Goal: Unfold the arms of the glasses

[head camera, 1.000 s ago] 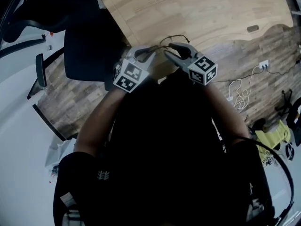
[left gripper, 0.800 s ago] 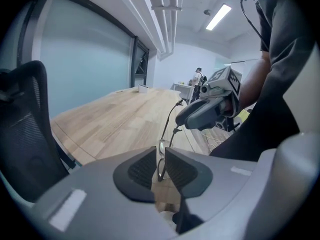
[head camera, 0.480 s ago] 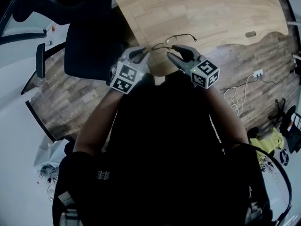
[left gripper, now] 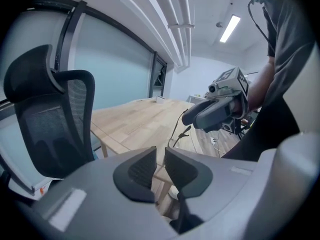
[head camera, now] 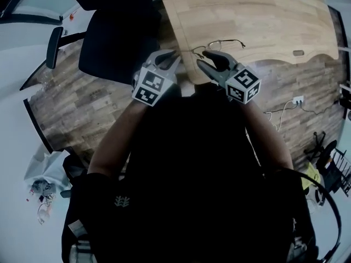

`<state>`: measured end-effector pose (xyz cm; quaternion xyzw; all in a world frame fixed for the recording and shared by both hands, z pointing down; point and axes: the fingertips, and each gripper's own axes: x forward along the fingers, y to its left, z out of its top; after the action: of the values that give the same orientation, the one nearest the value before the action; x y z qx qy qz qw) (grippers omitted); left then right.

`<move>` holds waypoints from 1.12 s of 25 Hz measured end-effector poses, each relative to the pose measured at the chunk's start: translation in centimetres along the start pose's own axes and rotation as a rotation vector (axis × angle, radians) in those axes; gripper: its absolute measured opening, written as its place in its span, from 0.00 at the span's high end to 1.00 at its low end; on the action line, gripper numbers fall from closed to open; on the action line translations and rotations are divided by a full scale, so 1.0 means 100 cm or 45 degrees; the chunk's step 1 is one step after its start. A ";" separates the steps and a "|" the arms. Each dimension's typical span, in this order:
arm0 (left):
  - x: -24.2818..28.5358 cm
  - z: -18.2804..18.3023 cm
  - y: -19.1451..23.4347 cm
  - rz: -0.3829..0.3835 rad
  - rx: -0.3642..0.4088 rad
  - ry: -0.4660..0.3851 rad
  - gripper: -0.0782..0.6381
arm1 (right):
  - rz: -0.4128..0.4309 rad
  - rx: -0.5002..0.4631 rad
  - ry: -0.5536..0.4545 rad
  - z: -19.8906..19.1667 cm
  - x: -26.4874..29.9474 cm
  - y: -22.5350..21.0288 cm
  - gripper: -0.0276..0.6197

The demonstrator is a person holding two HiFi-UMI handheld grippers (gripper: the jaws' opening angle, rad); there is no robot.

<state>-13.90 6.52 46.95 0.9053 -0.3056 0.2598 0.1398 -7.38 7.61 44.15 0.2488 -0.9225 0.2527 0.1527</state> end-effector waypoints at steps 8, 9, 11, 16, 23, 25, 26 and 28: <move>-0.028 -0.017 0.012 0.058 -0.073 -0.019 0.81 | 0.046 -0.052 -0.045 0.025 0.016 0.020 0.75; -0.028 -0.017 0.014 0.062 -0.080 -0.025 0.81 | 0.009 -0.077 -0.089 0.034 0.011 0.016 0.75; -0.026 -0.012 0.016 0.066 -0.085 -0.045 0.81 | -0.118 -0.123 -0.193 0.053 -0.007 -0.003 0.75; -0.011 0.007 0.017 0.053 -0.055 -0.091 0.81 | -0.457 -0.124 -0.326 0.065 -0.065 -0.062 0.75; 0.006 0.044 0.013 0.066 0.008 -0.221 0.81 | -0.597 -0.053 -0.328 0.035 -0.100 -0.092 0.80; 0.007 0.055 0.008 0.066 0.045 -0.250 0.82 | -0.604 -0.085 -0.332 0.036 -0.108 -0.093 0.93; 0.008 0.057 0.003 0.061 0.066 -0.252 0.83 | -0.606 -0.120 -0.323 0.037 -0.111 -0.093 0.96; 0.013 0.059 -0.005 0.045 0.104 -0.240 0.84 | -0.606 -0.184 -0.288 0.035 -0.118 -0.098 0.96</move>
<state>-10.44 3.86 42.74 0.9252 -0.3223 0.1883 0.0690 7.12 2.89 40.33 0.4736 -0.8649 0.1139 0.1211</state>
